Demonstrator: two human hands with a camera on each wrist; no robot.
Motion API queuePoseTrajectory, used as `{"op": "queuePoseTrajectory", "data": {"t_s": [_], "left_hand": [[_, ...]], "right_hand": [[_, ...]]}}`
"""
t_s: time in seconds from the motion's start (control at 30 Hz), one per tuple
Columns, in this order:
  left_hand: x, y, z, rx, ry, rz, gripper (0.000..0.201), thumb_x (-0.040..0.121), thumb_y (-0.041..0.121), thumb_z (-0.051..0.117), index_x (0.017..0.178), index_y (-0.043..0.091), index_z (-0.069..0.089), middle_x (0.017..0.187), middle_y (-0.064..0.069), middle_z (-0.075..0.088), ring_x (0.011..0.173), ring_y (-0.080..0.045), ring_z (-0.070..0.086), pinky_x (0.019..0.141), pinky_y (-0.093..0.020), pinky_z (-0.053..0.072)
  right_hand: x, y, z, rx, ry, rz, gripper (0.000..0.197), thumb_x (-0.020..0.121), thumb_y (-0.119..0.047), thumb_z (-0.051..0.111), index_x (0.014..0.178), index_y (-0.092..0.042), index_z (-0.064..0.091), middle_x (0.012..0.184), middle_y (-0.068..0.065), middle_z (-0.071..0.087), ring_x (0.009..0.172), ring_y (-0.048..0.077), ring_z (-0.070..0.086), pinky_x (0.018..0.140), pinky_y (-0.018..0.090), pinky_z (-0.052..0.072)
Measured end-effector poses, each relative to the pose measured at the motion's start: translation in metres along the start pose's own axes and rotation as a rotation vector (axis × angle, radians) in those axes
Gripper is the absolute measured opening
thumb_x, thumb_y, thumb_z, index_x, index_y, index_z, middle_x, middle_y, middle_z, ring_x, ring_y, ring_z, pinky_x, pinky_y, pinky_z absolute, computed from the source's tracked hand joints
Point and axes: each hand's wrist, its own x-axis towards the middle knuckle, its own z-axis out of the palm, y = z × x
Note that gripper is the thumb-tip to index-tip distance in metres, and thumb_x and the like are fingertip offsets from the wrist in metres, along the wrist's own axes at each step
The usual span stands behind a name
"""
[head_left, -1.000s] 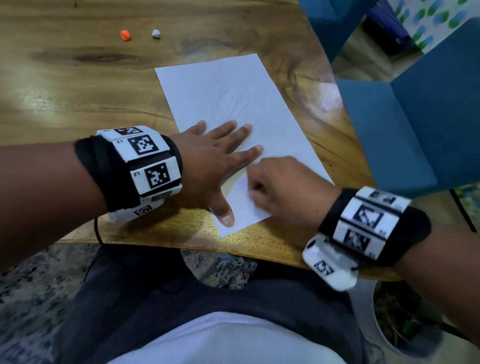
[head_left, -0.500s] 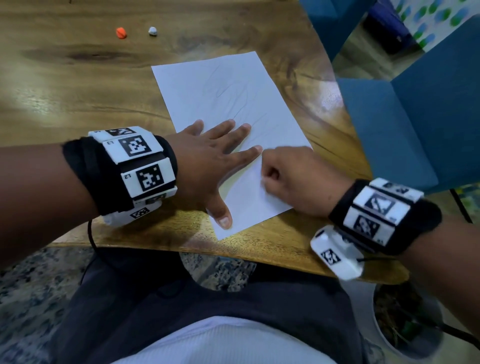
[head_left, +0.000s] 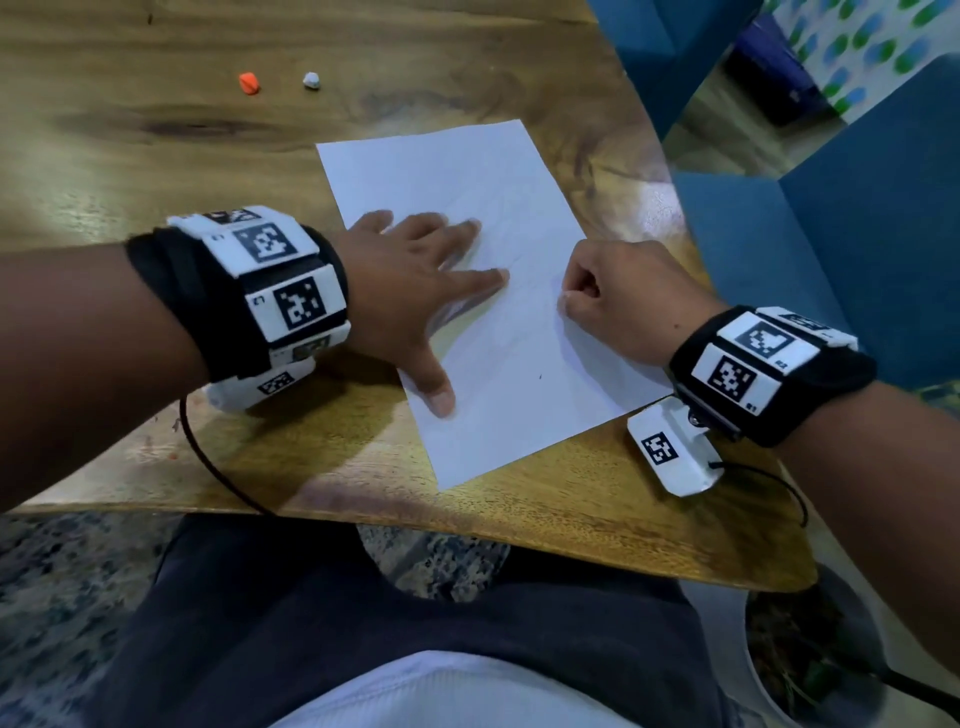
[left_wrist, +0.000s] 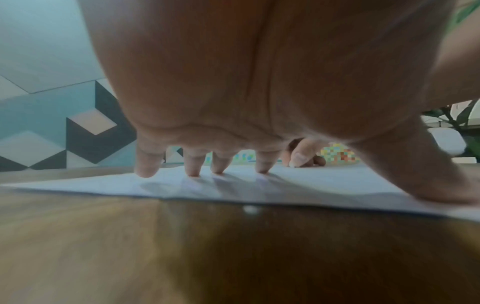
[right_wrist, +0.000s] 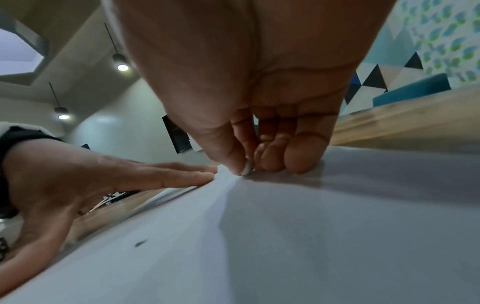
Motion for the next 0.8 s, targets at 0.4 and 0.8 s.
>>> {"op": "queuePoseTrajectory", "data": {"t_s": [0.4,0.8], "left_hand": [[-0.013,0.039,0.012,-0.032,-0.017,-0.047,0.139,0.053,0.101,0.052,0.156,0.04,-0.02,0.167,-0.01,-0.026,0.155,-0.035,-0.014,0.121,-0.064,0.011],[-0.015,0.04,0.013,-0.036,-0.003,-0.049,0.14,0.054,0.099,0.053,0.155,0.038,-0.021,0.166,-0.009,-0.026,0.155,-0.035,-0.015,0.12,-0.062,0.017]], "right_hand": [[-0.051,-0.049,0.022,0.019,-0.2,-0.324,0.005,0.092,-0.026,0.051,0.088,-0.024,0.05,0.076,0.005,0.061,0.073,0.028,0.059,0.065,0.04,0.049],[-0.035,-0.022,0.01,-0.004,-0.09,-0.149,0.01,0.091,-0.023,0.049,0.084,-0.016,0.05,0.076,0.003,0.06,0.073,0.026,0.057,0.063,0.037,0.048]]}}
